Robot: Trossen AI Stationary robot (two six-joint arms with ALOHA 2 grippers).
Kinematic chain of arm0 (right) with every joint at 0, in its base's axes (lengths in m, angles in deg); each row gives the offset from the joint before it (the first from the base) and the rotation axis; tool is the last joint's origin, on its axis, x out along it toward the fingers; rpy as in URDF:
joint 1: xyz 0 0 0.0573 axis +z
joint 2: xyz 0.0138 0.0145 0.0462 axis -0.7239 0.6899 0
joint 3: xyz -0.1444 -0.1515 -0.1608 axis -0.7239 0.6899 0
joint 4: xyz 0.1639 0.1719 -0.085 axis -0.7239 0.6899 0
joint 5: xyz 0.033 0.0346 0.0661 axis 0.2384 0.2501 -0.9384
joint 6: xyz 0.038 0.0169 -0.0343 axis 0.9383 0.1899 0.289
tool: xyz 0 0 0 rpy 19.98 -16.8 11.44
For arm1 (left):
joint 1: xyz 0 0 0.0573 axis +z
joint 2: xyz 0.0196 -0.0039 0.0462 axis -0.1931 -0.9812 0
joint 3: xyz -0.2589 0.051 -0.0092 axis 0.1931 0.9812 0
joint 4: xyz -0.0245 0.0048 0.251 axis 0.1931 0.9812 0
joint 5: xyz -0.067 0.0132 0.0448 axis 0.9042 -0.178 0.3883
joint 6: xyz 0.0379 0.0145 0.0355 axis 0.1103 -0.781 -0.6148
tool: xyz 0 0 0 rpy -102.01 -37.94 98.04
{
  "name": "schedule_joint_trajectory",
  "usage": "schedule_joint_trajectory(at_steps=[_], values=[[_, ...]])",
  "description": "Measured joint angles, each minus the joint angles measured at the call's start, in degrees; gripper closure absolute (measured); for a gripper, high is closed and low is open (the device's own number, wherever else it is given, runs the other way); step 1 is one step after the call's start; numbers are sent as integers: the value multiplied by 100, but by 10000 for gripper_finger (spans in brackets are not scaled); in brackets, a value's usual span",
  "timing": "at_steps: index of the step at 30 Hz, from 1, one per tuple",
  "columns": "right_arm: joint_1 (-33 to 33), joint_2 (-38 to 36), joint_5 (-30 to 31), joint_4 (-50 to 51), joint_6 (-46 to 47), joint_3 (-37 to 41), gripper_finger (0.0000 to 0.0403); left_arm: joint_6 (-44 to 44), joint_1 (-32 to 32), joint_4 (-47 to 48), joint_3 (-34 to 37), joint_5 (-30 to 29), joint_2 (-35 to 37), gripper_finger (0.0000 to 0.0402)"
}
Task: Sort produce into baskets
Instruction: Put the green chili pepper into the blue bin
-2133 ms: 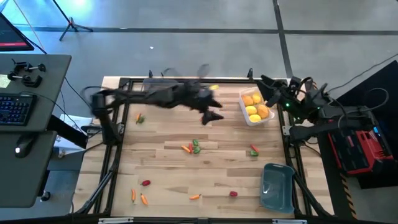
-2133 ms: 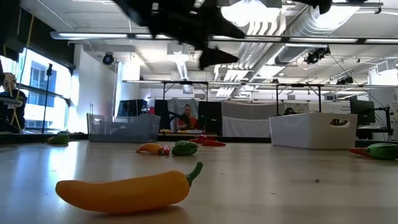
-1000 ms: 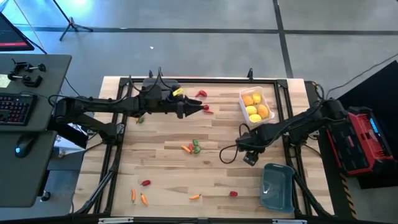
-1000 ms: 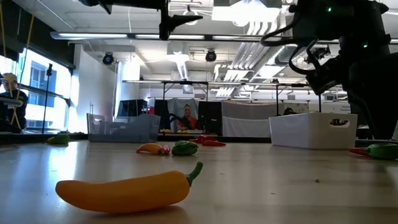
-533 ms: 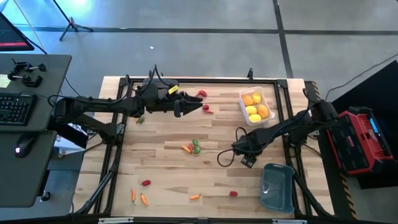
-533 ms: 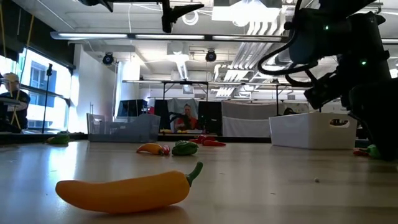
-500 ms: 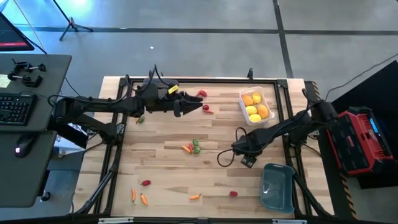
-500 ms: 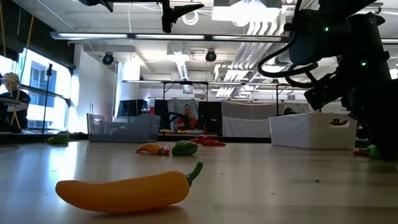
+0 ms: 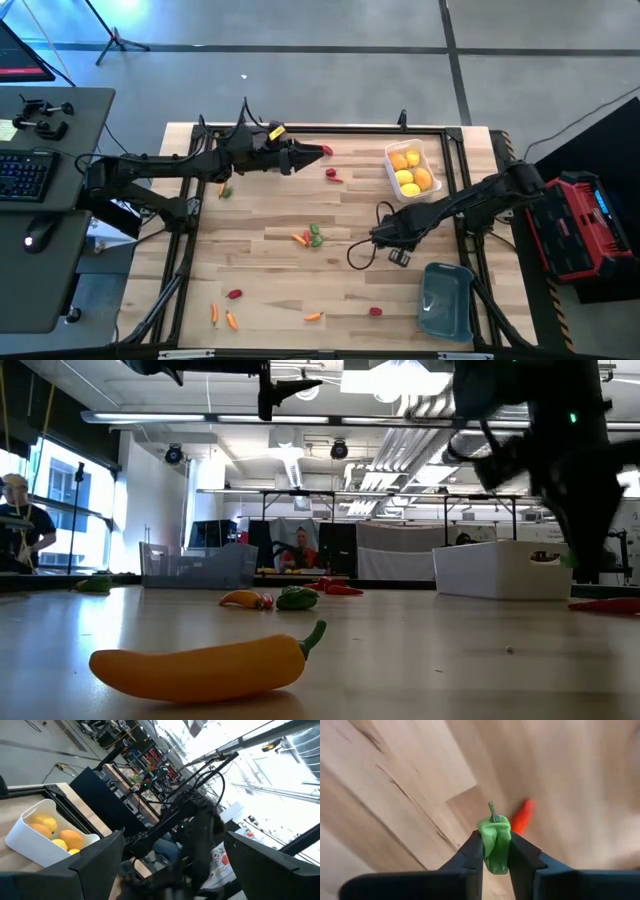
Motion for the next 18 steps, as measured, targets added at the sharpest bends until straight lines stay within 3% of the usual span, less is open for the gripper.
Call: schedule_joint_trajectory(at_steps=[3,7,11,18], values=[[63,-412,375,478,-59,-564,366,67,1,-3,0,0,0,69],[453,-1148,405,1019,834,-972,361,345,-21,11,0,163,0,69],[1218,-1765,-248,1525,2709,-767,356,276,-23,33,0,219,0,69],[2638,-1873,-1039,750,4950,-386,356,101,-4,39,0,219,0,69]])
